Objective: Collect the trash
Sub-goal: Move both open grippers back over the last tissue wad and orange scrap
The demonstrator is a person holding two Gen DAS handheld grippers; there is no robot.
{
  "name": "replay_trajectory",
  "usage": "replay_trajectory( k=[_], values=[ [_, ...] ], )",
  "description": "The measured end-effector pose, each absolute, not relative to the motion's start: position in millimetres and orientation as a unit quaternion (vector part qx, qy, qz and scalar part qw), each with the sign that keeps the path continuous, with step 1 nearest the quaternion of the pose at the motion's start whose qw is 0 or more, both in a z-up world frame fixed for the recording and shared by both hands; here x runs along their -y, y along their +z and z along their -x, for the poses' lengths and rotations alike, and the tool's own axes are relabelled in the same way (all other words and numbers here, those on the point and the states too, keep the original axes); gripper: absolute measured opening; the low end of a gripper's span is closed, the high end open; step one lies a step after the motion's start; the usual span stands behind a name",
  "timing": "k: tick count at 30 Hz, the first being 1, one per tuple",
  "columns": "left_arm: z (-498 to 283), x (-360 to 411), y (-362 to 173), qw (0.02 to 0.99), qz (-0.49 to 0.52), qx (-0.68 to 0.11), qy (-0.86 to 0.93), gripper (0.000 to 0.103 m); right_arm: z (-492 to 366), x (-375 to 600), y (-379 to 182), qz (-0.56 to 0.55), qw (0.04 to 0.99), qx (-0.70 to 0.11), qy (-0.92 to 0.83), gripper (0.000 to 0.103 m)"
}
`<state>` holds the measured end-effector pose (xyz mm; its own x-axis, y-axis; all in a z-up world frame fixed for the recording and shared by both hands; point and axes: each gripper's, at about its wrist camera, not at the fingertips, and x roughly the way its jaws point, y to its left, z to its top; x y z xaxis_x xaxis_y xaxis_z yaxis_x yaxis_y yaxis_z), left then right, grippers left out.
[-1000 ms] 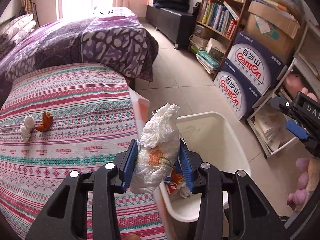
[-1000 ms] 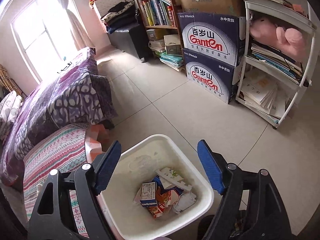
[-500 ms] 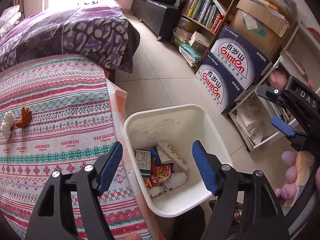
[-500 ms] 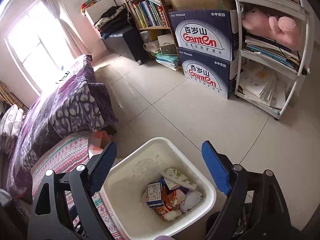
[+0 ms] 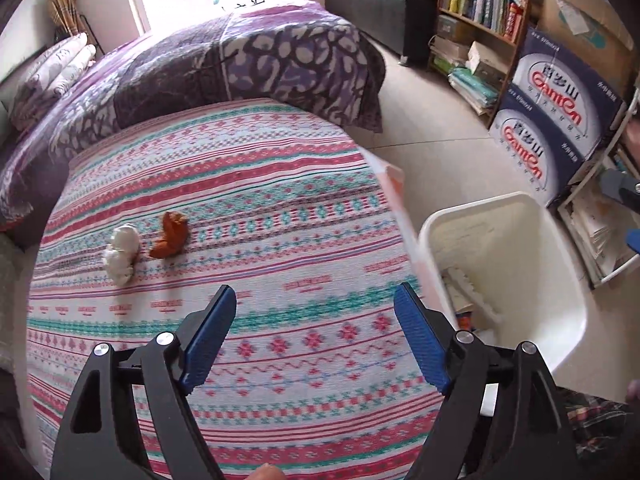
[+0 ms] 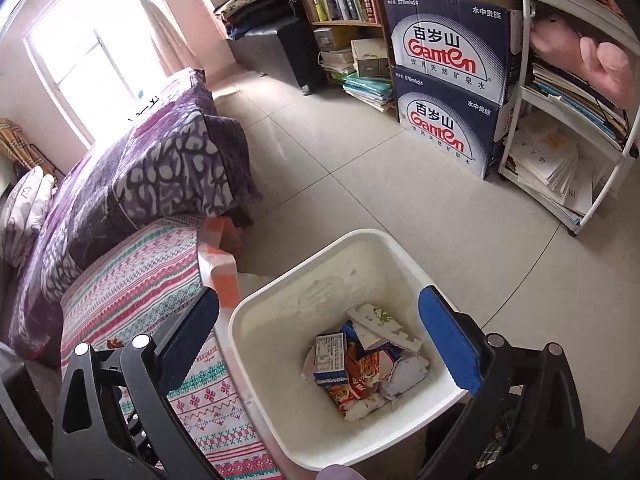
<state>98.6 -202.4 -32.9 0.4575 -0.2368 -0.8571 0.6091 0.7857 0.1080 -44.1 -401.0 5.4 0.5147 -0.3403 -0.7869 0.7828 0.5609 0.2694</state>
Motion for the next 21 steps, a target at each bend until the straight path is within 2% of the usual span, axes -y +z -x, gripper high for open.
replay_trajectory(
  k=[9, 14, 21],
  values=[
    [-174.8, 123.5, -70.6, 0.822, -0.290, -0.469, -0.142, 0.079, 5.9, 371.9, -9.0, -0.305, 0.811, -0.390, -0.311, 0.096],
    [-223.9, 78.3, -81.3, 0.834, -0.241, -0.486, -0.098, 0.079, -18.5, 352.2, -15.2, -0.299, 0.813, -0.410, -0.287, 0.096],
    [-266.7, 61.4, -87.9, 0.843, -0.181, -0.497, -0.100, 0.079, -45.5, 320.3, -22.9, -0.275, 0.820, -0.431, -0.258, 0.096]
  ],
)
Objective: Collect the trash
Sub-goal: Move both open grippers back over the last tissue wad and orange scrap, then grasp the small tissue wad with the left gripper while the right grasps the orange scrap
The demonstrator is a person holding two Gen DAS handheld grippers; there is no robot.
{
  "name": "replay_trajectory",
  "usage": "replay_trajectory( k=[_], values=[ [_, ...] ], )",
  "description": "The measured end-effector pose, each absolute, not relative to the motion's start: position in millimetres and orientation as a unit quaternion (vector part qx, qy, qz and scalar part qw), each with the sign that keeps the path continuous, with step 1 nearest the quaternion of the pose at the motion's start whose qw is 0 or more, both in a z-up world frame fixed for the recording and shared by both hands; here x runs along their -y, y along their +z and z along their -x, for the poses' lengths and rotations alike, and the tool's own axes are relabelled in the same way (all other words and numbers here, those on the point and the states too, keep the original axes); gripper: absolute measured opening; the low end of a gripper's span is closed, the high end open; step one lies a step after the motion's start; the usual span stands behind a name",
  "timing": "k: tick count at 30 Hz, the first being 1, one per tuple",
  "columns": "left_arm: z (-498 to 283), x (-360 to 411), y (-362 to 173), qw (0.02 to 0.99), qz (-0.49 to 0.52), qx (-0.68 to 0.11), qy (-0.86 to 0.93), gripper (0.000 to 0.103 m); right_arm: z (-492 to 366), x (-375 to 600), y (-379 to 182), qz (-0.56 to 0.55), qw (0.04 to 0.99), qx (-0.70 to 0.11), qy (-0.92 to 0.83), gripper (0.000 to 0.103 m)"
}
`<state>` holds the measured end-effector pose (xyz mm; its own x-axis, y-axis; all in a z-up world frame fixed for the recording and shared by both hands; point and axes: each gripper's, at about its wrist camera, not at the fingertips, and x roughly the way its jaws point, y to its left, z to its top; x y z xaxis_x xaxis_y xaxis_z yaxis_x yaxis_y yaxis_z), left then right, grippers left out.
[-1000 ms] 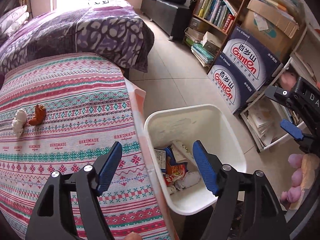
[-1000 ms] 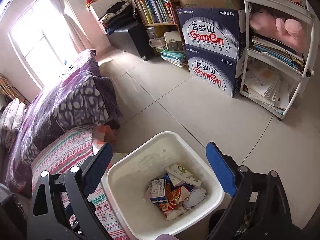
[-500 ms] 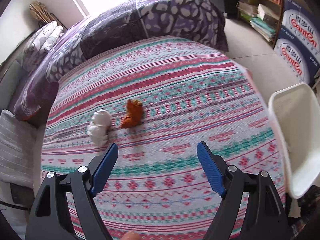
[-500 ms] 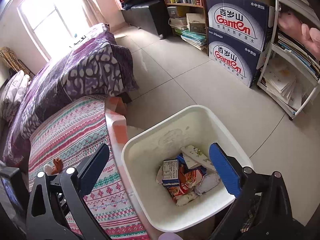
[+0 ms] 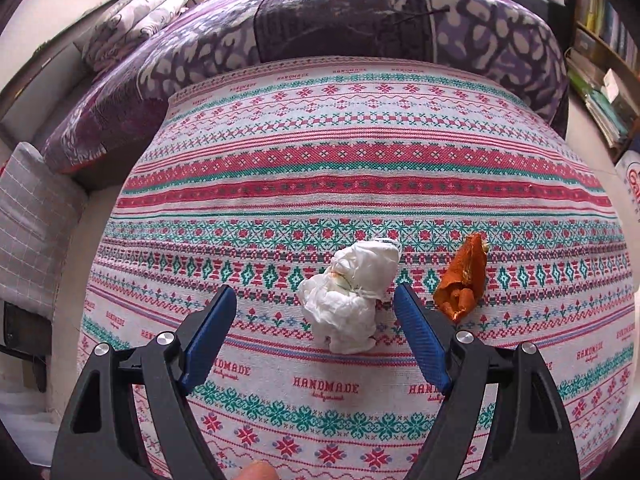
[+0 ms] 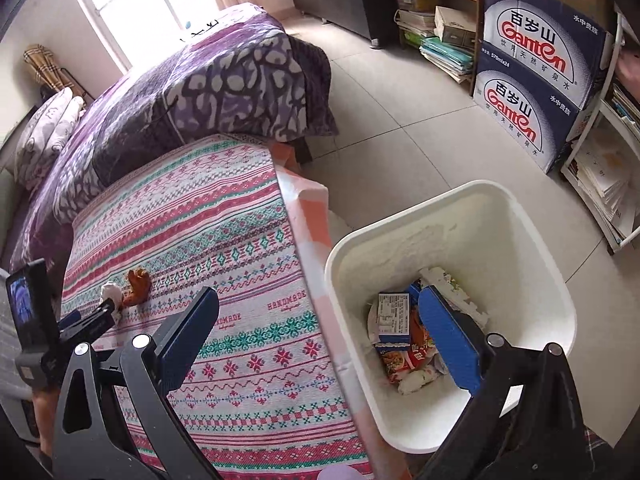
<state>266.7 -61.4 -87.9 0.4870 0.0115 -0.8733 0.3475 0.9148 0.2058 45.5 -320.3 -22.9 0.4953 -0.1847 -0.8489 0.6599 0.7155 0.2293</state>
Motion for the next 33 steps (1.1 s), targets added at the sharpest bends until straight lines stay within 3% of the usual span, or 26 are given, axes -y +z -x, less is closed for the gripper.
replay_trajectory(
  k=[6, 8, 13, 21, 28, 33],
  values=[
    [-281.7, 55.4, -101.4, 0.830, -0.130, -0.527, -0.128, 0.057, -66.0, 292.9, -35.1, -0.265, 0.827, -0.445, -0.222, 0.096],
    [-283.4, 53.5, -103.2, 0.821, -0.111, -0.540, -0.149, 0.038, -73.7, 279.5, -38.6, -0.237, 0.837, -0.445, -0.213, 0.096],
    [-278.7, 43.2, -93.4, 0.821, -0.092, -0.544, -0.144, 0.036, -91.2, 255.9, -48.8, -0.202, 0.848, -0.451, -0.190, 0.096],
    [-282.4, -7.9, -55.7, 0.854, -0.038, -0.513, -0.076, 0.036, -145.1, 225.8, -68.3, -0.232, 0.845, -0.450, -0.173, 0.096],
    [-286.0, -63.9, -18.8, 0.854, 0.103, -0.508, -0.043, 0.036, -195.5, 180.4, -74.9, -0.203, 0.862, -0.436, -0.162, 0.094],
    [-282.1, -76.0, -3.3, 0.868, 0.097, -0.486, -0.027, 0.036, -222.7, 162.7, -86.6, -0.189, 0.851, -0.460, -0.169, 0.088]
  ],
)
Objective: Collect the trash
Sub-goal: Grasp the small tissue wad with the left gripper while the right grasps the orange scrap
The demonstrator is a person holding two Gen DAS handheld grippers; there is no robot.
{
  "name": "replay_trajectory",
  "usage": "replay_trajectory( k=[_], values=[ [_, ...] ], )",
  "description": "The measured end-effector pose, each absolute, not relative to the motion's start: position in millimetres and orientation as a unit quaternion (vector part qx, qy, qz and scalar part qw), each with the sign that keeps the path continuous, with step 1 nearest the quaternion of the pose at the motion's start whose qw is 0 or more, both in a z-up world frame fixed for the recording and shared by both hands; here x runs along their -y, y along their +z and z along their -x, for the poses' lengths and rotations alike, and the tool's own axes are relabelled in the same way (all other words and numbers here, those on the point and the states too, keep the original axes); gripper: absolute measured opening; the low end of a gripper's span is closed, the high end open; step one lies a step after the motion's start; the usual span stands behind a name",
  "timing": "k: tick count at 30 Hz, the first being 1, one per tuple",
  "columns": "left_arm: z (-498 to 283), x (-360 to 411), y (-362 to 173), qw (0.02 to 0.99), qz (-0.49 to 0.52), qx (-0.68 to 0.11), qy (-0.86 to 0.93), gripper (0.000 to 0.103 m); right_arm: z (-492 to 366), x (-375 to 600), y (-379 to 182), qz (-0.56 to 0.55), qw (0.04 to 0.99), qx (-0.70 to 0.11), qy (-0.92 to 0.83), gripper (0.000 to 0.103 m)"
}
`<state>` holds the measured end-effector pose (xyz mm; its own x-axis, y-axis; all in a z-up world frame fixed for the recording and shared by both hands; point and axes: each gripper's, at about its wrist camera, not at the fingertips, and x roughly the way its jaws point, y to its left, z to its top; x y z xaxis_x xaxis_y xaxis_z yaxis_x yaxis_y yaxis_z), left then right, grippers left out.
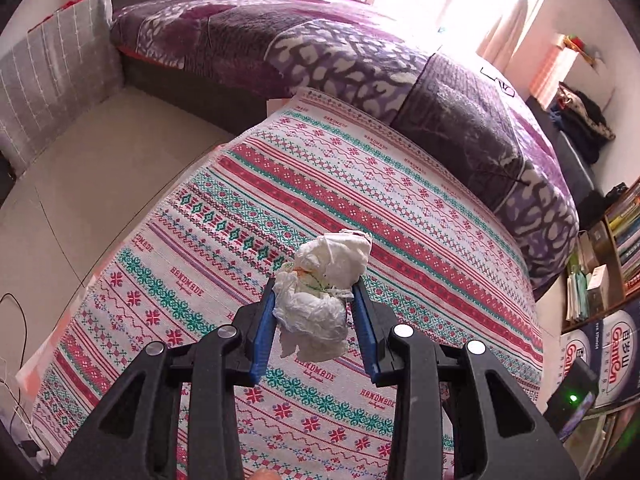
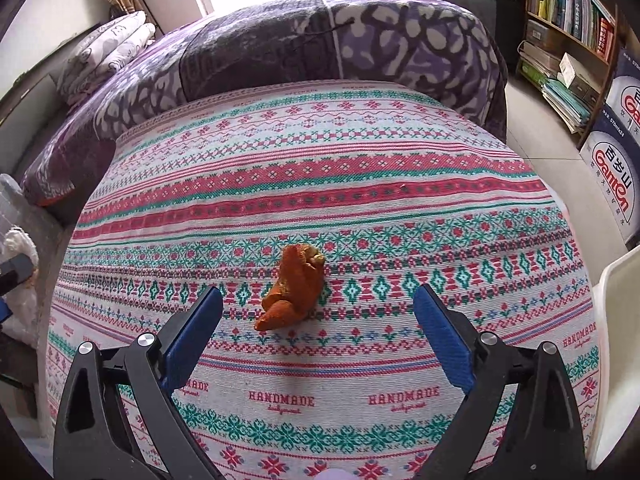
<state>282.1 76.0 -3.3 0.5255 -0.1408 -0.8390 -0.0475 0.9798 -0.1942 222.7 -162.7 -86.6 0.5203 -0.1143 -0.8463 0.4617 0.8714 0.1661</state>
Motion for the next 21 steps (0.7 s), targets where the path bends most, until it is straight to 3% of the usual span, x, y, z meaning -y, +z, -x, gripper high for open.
replay_trajectory(
  k=[4, 6, 8, 11, 21],
  values=[
    [-276.7, -80.4, -0.8, 0.871, 0.075, -0.484, -0.020, 0.036, -235.0, 156.5, -95.9, -0.164, 0.844, -0.475, -0.185, 0.075],
    [-274.0, -81.5, 0.1, 0.874, 0.063, -0.482, -0.018, 0.036, -238.1, 152.3, -94.6, -0.143, 0.847, -0.475, -0.190, 0.058],
    [-270.8, -84.9, 2.7, 0.877, 0.056, -0.477, -0.015, 0.036, -239.3, 149.7, -90.9, -0.137, 0.849, -0.477, -0.181, 0.030],
    [-265.4, -90.5, 10.2, 0.881, 0.058, -0.469, -0.009, 0.036, -237.3, 147.5, -78.2, -0.139, 0.857, -0.472, -0.152, 0.023],
    [-226.9, -84.7, 67.0, 0.916, 0.066, -0.395, -0.018, 0.036, -195.4, 134.9, 6.7, -0.139, 0.909, -0.387, -0.063, 0.022]
  ],
)
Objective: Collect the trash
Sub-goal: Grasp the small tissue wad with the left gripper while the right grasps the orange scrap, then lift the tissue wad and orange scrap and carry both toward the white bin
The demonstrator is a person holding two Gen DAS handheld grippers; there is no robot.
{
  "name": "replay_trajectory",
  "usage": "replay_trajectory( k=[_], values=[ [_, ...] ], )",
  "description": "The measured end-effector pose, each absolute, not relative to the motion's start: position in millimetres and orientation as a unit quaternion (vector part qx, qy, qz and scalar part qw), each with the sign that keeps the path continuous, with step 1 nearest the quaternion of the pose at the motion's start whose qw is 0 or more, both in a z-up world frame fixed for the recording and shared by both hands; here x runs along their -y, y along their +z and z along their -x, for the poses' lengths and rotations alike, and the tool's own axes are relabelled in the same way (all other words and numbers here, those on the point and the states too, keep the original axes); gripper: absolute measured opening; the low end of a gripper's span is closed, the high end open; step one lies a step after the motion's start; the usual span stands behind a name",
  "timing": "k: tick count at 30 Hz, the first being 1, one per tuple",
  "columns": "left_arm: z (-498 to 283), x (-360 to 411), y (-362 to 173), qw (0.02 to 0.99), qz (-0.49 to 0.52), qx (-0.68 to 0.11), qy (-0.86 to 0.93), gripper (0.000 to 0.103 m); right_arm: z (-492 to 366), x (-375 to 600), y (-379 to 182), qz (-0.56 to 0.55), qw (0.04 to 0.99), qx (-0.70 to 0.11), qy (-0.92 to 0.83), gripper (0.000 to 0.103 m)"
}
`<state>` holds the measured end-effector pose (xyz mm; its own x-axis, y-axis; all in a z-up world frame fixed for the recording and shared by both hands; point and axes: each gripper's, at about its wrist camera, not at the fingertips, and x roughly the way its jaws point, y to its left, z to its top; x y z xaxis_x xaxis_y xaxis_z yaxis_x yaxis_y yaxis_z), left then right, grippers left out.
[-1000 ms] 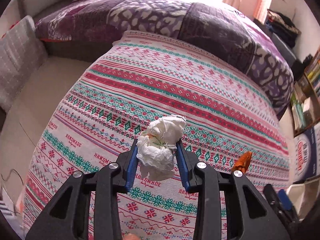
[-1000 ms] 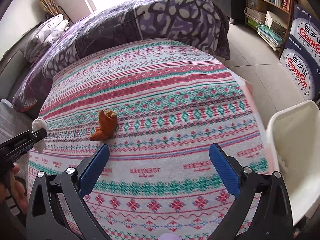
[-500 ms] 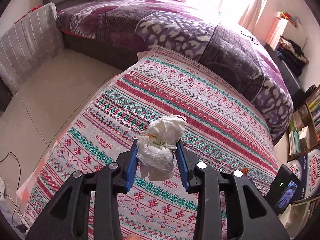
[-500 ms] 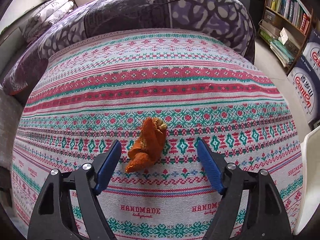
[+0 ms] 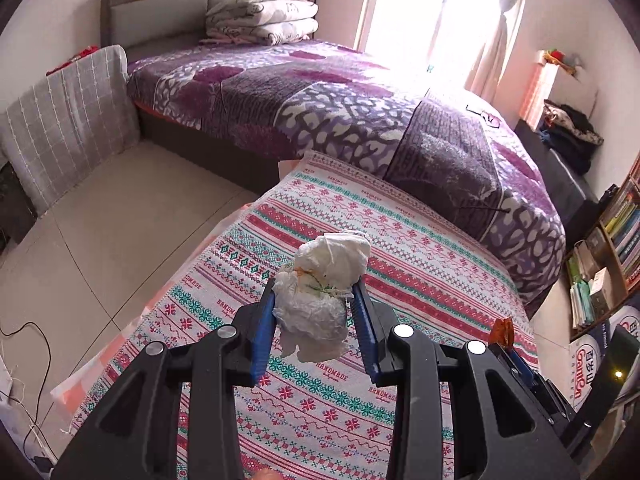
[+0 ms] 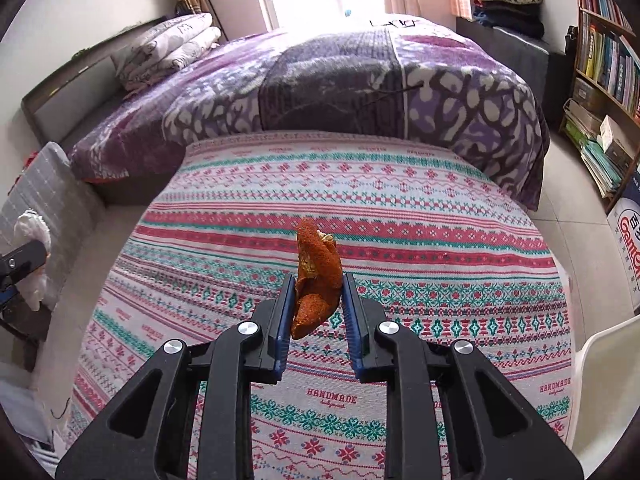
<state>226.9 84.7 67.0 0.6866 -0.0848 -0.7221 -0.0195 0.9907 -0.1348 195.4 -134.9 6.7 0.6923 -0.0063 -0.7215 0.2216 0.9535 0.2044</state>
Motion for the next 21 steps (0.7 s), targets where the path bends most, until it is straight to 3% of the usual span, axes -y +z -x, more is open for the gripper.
replay_trajectory(
  k=[9, 21],
  values=[
    [-185.0, -67.0, 97.4, 0.934, 0.057, -0.350, -0.033, 0.036, -145.4, 145.3, 46.6, -0.135, 0.926, -0.348, -0.063, 0.022],
    [-142.5, -38.1, 91.3, 0.930, 0.055, -0.359, -0.061, 0.036, -81.5, 189.9, 56.7, -0.160, 0.924, -0.338, -0.082, 0.022]
  ],
)
